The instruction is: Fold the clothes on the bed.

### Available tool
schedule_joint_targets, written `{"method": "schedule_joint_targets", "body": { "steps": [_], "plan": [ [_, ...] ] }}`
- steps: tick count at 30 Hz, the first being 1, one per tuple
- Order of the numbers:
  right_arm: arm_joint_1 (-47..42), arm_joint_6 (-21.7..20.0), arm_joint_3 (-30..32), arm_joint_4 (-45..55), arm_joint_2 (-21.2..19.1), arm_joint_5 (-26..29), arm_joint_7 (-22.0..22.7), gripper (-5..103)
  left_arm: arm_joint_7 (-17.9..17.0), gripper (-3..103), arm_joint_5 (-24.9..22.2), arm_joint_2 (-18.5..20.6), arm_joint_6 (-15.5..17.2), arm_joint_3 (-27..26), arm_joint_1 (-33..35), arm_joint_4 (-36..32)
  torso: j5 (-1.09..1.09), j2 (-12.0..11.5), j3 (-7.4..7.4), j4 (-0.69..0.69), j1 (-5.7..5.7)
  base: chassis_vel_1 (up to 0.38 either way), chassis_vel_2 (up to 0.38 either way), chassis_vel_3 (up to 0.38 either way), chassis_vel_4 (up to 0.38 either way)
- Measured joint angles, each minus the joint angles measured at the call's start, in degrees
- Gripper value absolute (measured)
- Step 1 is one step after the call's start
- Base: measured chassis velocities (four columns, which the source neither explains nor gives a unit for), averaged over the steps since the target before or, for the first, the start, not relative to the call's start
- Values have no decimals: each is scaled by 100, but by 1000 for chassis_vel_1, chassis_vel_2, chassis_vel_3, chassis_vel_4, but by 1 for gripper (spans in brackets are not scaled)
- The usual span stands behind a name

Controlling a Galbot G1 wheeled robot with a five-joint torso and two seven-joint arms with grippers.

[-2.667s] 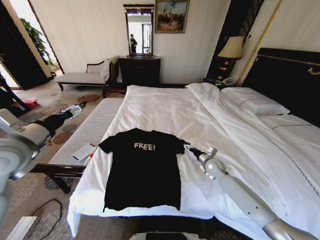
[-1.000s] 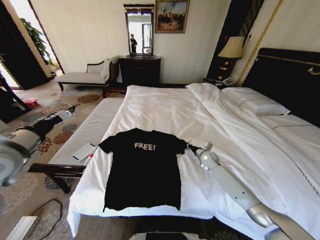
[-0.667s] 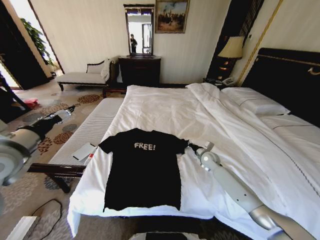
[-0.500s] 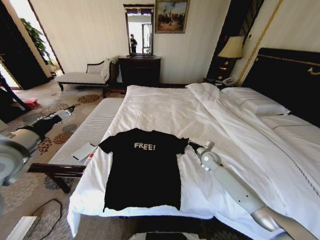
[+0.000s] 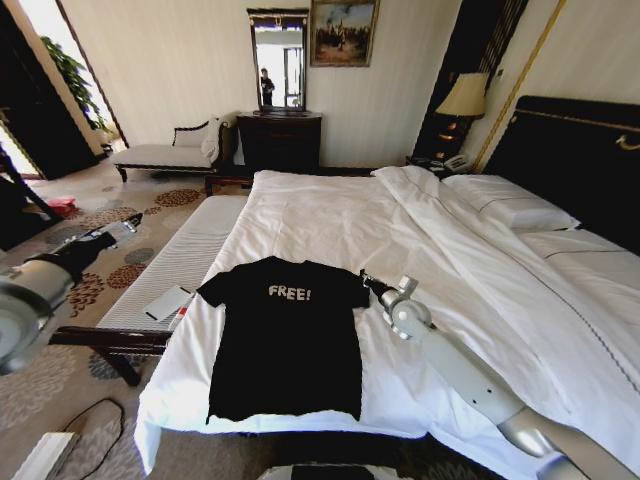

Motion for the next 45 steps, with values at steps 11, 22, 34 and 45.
{"method": "schedule_joint_targets", "body": {
  "steps": [11,22,34,45],
  "plan": [
    [435,169,-681,-247,343,-17,-108,0,6,100,37,-6,-9,-19,-12,121,0,0,0,0,0,0,0,0,0],
    [590,203,-920,-536,734,-122,-107,0,33,100,164,-89,-19,93,-60,186,0,0,0,0,0,0,0,0,0],
    [605,203,-999,-691,1050,-304,-104,0,43,100,184,-69,-37,97,-65,247,0,0,0,0,0,0,0,0,0],
    [521,275,-909,-526,874,-426,-248,24,41,100,314,-170,-41,202,50,325,1,0,0,0,0,0,0,0,0]
  ]
}}
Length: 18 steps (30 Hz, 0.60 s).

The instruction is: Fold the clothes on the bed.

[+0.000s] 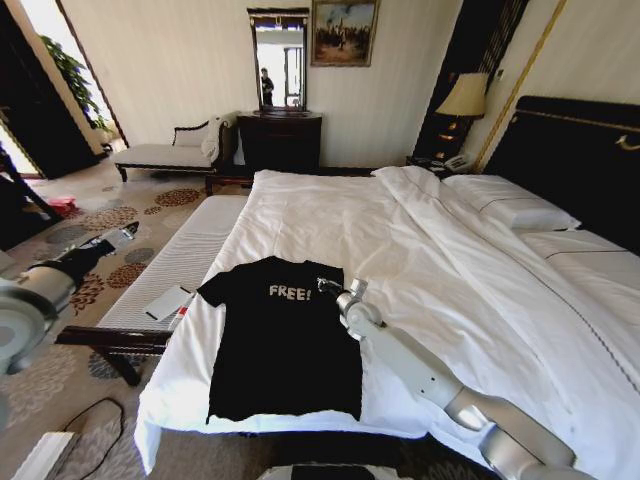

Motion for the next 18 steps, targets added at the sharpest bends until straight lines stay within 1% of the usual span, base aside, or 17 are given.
{"method": "schedule_joint_targets", "body": {
  "steps": [4,6,9,10,12,13,14,15,18],
  "plan": [
    [-60,27,176,117,-152,32,-13,46,-5,100,11,-34,0,84,4,65,1,0,0,0,0,0,0,0,0],
    [-74,28,247,135,-178,56,7,46,-8,100,11,-55,0,132,4,108,2,0,0,0,0,0,0,0,0],
    [-126,29,530,170,-271,147,111,63,-75,100,30,-189,20,358,6,356,1,0,0,0,0,0,0,0,0],
    [-126,29,530,170,-271,147,111,63,-75,100,30,-189,20,358,6,356,1,0,0,0,0,0,0,0,0],
    [-191,29,721,189,-380,171,158,74,-94,100,57,-354,33,583,-50,610,1,0,0,2,0,0,0,0,0],
    [-228,28,796,208,-442,174,185,74,-96,100,41,-435,46,683,-114,737,0,0,0,1,0,0,0,0,0],
    [-266,23,857,229,-503,176,210,80,-99,100,-17,-523,70,786,-191,865,1,0,0,0,0,0,0,0,0],
    [-266,23,857,229,-503,176,210,80,-99,100,-17,-523,70,786,-191,865,1,0,0,0,0,0,0,0,0],
    [-435,1,1083,322,-676,176,240,95,-102,100,-151,-808,168,1115,-470,1324,1,0,0,-1,0,0,0,0,0]
  ]
}}
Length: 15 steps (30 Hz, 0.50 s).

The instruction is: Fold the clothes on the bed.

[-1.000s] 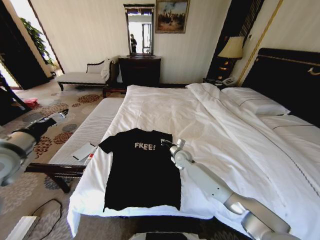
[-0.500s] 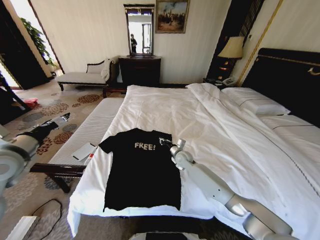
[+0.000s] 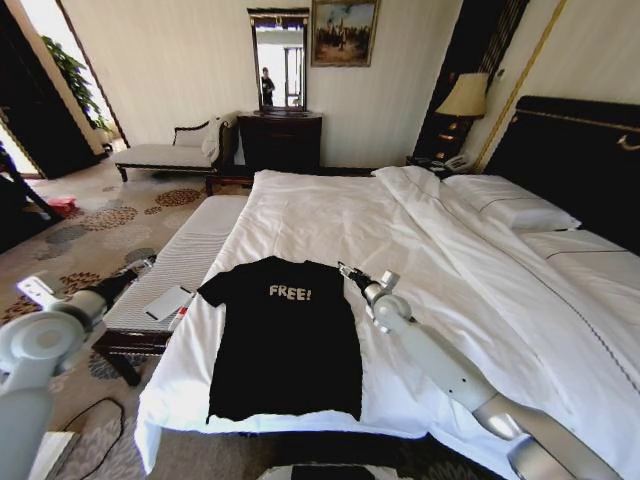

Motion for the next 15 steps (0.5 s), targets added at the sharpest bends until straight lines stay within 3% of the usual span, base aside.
{"method": "schedule_joint_targets", "body": {
  "steps": [3,15],
  "plan": [
    [-116,-11,158,44,-76,-2,5,99,43,100,94,-160,10,220,-201,407,0,0,0,0,0,0,0,0,0],
    [-345,-80,428,-28,-128,-27,89,100,374,100,173,-476,-42,854,-978,1893,0,0,0,3,0,0,0,0,0]
  ]
}}
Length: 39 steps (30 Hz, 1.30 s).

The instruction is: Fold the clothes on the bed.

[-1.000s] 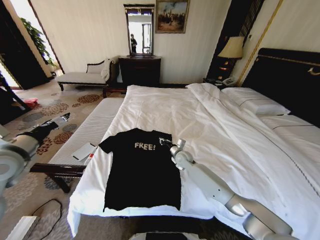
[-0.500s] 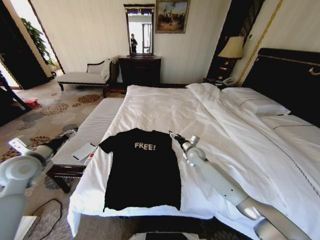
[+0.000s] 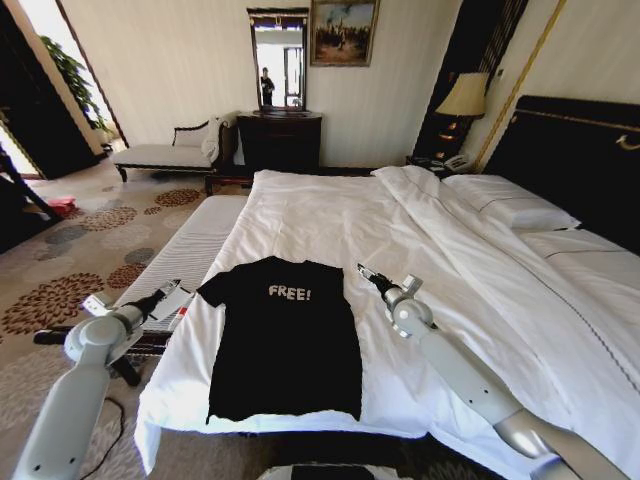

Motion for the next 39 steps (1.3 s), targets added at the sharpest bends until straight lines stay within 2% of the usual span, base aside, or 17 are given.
{"method": "schedule_joint_targets", "body": {
  "steps": [4,12,15,19,26,32,34,35,38,39],
  "plan": [
    [18,-18,-1,-38,8,2,35,100,72,100,-22,-81,1,186,-330,342,0,0,0,0,0,0,0,0,0],
    [68,-42,-15,-135,-10,24,100,100,474,100,-30,-203,71,541,-1054,1317,0,0,0,-1,0,0,0,0,0],
    [59,-60,-13,-166,-28,28,117,100,793,100,121,-302,107,680,-1312,1786,0,0,0,-1,1,0,0,0,0],
    [59,-76,-9,-203,-33,38,126,100,1012,100,336,-414,110,760,-1500,2145,0,0,0,-1,1,0,0,0,0],
    [53,-91,-9,-229,-21,38,159,100,1235,102,603,-565,23,839,-1718,2487,-1,0,0,-1,1,0,0,0,0],
    [36,-119,-2,-228,-26,37,201,100,1414,90,842,-616,-90,878,-1798,2603,0,0,0,-1,0,0,0,0,0],
    [35,-126,3,-230,-35,38,209,100,1415,80,902,-628,-110,893,-1798,2613,0,0,0,0,0,0,0,0,0],
    [35,-126,3,-230,-35,38,209,100,1415,80,902,-628,-110,893,-1798,2613,0,0,0,0,0,0,0,0,0],
    [38,-130,6,-233,-39,42,213,100,1400,64,943,-649,-115,896,-1794,2606,-1,0,0,-1,0,0,0,0,0],
    [38,-130,6,-233,-39,42,213,100,1400,64,943,-649,-115,896,-1794,2606,-1,0,0,-1,0,0,0,0,0]
  ]
}}
